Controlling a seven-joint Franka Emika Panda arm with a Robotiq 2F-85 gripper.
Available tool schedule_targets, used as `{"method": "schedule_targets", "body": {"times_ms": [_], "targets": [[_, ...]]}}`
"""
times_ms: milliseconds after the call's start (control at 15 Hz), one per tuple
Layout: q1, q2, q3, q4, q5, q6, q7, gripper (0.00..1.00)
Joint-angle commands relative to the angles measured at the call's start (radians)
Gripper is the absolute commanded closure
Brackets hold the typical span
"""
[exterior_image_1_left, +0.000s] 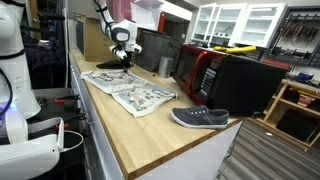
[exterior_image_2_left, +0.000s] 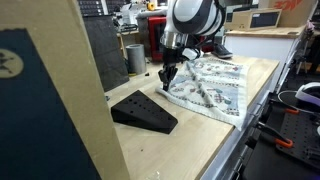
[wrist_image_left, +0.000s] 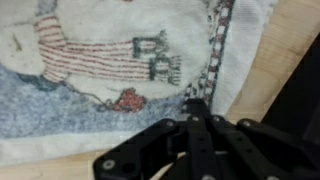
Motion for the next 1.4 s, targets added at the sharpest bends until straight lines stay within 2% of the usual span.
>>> {"method": "schedule_targets", "body": {"times_ms": [0,600,1067,1333], "targets": [[0.02,0.013,-0.026,0.006,-0.062,0.039,0.015,1.0],[0.041,0.056,-0.005,0.047,-0.069,0.027,0.021,1.0],[0.083,0.097,-0.011,0.11,-0.108,0.021,0.041,1.0],[0.072,0.058,0.016,0.083,-0.109,0.038,0.008,1.0]]}}
